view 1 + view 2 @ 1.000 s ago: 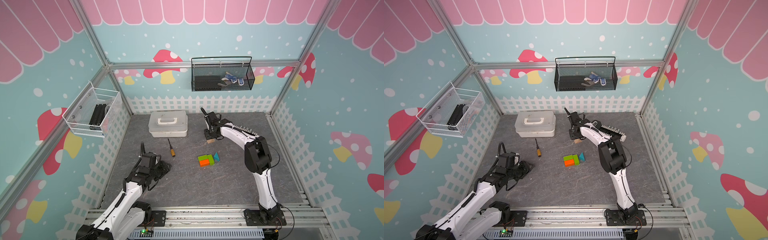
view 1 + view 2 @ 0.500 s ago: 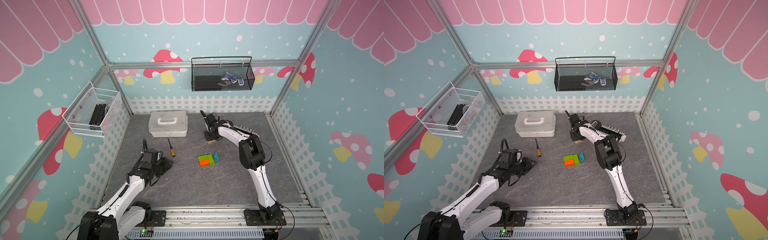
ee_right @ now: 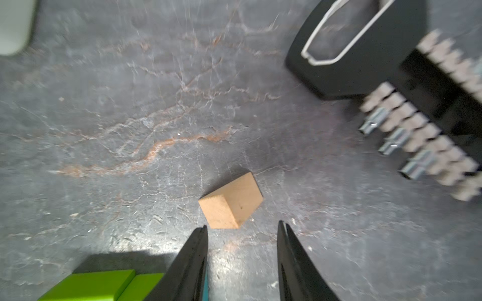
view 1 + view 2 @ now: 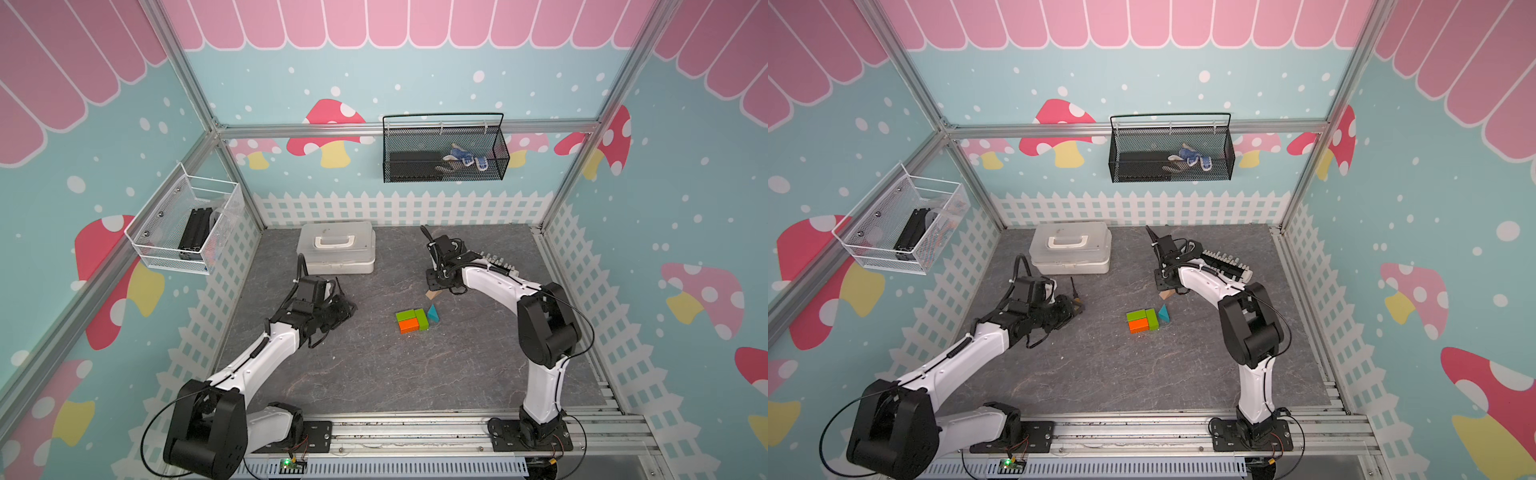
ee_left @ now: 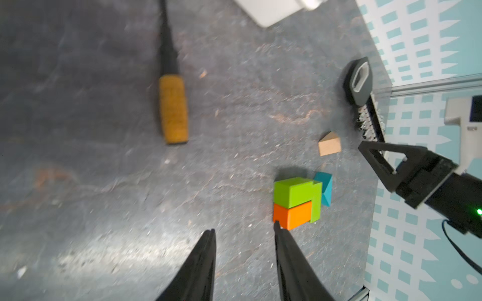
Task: Assemble a piece of candy with building blocks
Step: Adjust the building block at the center of the board.
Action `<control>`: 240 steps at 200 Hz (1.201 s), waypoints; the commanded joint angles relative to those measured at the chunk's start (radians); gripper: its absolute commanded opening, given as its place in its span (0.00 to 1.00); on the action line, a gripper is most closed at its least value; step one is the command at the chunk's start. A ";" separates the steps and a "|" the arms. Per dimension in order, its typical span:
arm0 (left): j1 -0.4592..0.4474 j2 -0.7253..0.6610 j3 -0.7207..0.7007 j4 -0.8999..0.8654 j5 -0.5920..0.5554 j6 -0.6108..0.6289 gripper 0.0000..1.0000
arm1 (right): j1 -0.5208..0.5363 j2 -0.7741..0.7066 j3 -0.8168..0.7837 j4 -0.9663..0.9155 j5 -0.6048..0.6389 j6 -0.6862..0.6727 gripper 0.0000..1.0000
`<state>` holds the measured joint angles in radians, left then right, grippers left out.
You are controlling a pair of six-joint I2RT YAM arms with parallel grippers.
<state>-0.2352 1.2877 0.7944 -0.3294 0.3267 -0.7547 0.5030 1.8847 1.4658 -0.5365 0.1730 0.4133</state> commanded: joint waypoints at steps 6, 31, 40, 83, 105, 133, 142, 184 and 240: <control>-0.020 0.159 0.201 -0.027 0.057 0.126 0.37 | -0.010 -0.093 -0.071 0.029 0.045 0.037 0.38; -0.064 0.367 0.447 -0.112 0.122 0.216 0.14 | -0.030 -0.108 -0.142 0.032 0.024 0.049 0.24; -0.084 0.441 0.549 -0.151 0.150 0.243 0.05 | -0.038 -0.108 -0.168 0.043 0.019 0.048 0.18; -0.225 0.719 0.944 -0.341 0.107 0.386 0.00 | -0.079 -0.043 -0.200 0.101 -0.073 0.043 0.04; -0.264 0.839 1.066 -0.381 0.130 0.384 0.00 | -0.085 0.005 -0.177 0.132 -0.113 0.039 0.03; -0.271 0.922 1.092 -0.331 0.186 0.307 0.00 | -0.089 0.076 -0.137 0.161 -0.151 0.037 0.03; -0.274 0.937 1.091 -0.314 0.189 0.295 0.00 | -0.090 0.087 -0.133 0.176 -0.169 0.039 0.03; -0.274 0.987 1.085 -0.302 0.151 0.290 0.00 | -0.090 0.120 -0.120 0.223 -0.204 0.059 0.02; -0.259 1.066 1.105 -0.231 0.185 0.250 0.00 | -0.090 0.145 -0.085 0.267 -0.290 0.053 0.02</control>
<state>-0.5045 2.2940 1.8702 -0.5877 0.4919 -0.4847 0.4179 1.9999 1.3407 -0.2989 -0.0597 0.4580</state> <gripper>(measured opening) 0.048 0.054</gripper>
